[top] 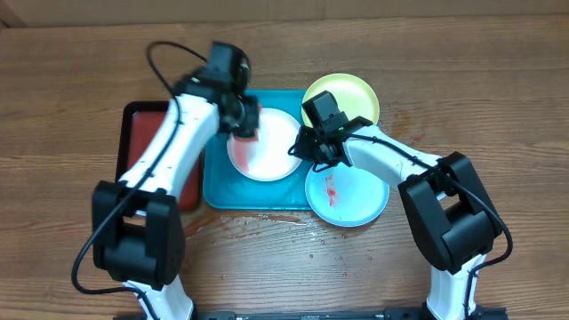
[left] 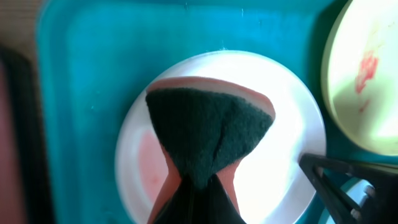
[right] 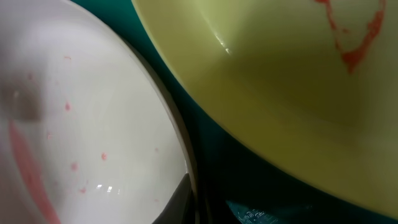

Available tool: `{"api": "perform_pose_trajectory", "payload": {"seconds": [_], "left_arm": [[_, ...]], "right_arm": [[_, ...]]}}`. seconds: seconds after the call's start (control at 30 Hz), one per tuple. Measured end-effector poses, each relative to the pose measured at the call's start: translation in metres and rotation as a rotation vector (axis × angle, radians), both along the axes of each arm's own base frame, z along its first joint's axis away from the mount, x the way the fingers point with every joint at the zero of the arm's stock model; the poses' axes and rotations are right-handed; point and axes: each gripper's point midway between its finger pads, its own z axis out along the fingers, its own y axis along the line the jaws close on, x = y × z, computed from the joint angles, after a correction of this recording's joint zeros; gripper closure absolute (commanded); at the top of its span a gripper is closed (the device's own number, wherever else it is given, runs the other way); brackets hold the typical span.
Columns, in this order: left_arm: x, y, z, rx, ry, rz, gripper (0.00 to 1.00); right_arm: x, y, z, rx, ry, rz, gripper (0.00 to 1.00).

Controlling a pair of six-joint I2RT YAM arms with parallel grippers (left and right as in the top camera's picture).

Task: Clean dirty plates on tray and stack at the side
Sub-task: 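Scrub the white plate again with the sponge, right gripper holding the rim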

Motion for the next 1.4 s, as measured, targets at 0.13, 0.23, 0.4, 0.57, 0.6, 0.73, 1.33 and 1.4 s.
{"api": "perform_pose_trajectory", "payload": {"seconds": [0.13, 0.23, 0.4, 0.57, 0.6, 0.73, 1.33, 1.4], "left_arm": [[-0.009, -0.004, -0.027, 0.047, -0.001, 0.085, 0.96], [-0.016, 0.004, -0.047, 0.098, -0.005, 0.147, 0.96], [-0.021, 0.019, -0.064, 0.160, -0.030, 0.208, 0.96], [-0.019, 0.023, -0.071, 0.167, -0.061, 0.230, 0.96], [-0.017, 0.022, -0.071, 0.165, -0.067, 0.231, 0.96], [-0.005, 0.019, -0.068, 0.142, -0.127, 0.233, 0.96], [-0.021, -0.014, -0.074, -0.033, -0.020, 0.151, 0.96], [-0.016, -0.025, -0.070, -0.084, -0.039, 0.133, 0.96]], "right_arm": [[0.000, 0.000, 0.000, 0.000, 0.001, 0.001, 0.96], [0.000, 0.000, 0.000, 0.000, 0.002, 0.001, 0.95], [-0.001, 0.000, 0.000, 0.001, 0.003, 0.002, 0.96], [0.000, 0.000, 0.000, 0.001, 0.003, 0.001, 0.96], [-0.001, 0.000, 0.000, 0.001, 0.003, 0.002, 0.96], [-0.001, 0.000, 0.000, 0.001, 0.004, 0.001, 0.96], [-0.001, 0.000, 0.000, 0.000, 0.003, 0.005, 0.95], [-0.001, 0.000, 0.000, 0.000, 0.004, 0.005, 0.95]]}}
